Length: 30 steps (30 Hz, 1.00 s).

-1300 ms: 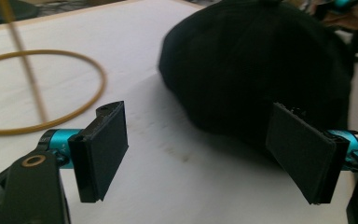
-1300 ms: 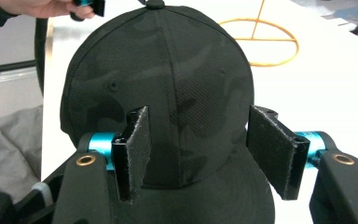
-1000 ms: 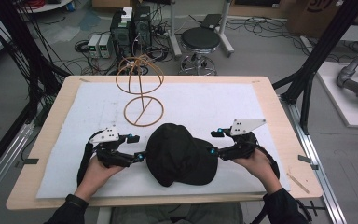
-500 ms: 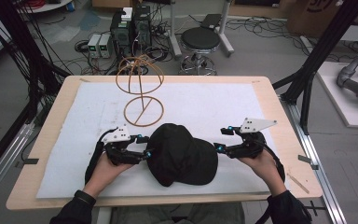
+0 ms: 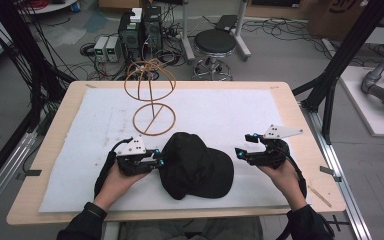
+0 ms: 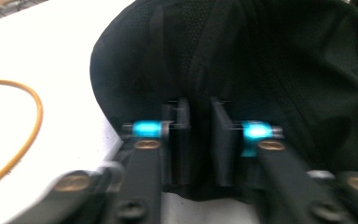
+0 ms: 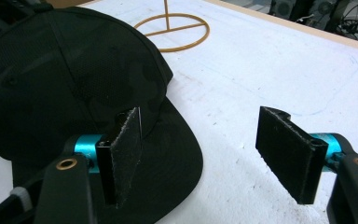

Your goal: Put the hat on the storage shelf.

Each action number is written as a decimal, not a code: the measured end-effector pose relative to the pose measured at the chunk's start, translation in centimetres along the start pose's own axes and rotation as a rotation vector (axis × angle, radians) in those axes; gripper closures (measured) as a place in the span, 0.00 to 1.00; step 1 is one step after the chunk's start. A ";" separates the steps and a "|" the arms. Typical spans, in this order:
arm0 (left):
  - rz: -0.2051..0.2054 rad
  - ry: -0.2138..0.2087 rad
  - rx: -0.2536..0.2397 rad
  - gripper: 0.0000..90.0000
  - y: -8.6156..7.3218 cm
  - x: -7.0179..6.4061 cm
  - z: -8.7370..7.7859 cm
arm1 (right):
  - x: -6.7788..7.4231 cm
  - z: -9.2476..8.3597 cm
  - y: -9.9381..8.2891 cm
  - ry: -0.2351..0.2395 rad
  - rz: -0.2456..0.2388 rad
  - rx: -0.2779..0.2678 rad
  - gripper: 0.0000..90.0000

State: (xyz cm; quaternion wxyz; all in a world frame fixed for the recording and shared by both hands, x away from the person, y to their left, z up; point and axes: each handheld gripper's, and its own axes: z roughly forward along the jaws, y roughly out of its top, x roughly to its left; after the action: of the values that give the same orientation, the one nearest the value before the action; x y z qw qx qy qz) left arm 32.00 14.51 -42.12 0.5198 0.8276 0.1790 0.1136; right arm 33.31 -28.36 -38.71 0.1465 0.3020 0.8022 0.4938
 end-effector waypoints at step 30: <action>0.186 0.022 -0.182 0.98 10.0 1.4 -4.8 | -0.5 -0.7 0.4 -0.024 0.016 -0.047 0.35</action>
State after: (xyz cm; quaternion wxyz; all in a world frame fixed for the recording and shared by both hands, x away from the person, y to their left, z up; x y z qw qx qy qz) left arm 33.22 15.04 -31.02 0.5780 0.7887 0.0958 0.1862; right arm 33.40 -29.04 -38.05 0.1595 0.3108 0.7860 0.5101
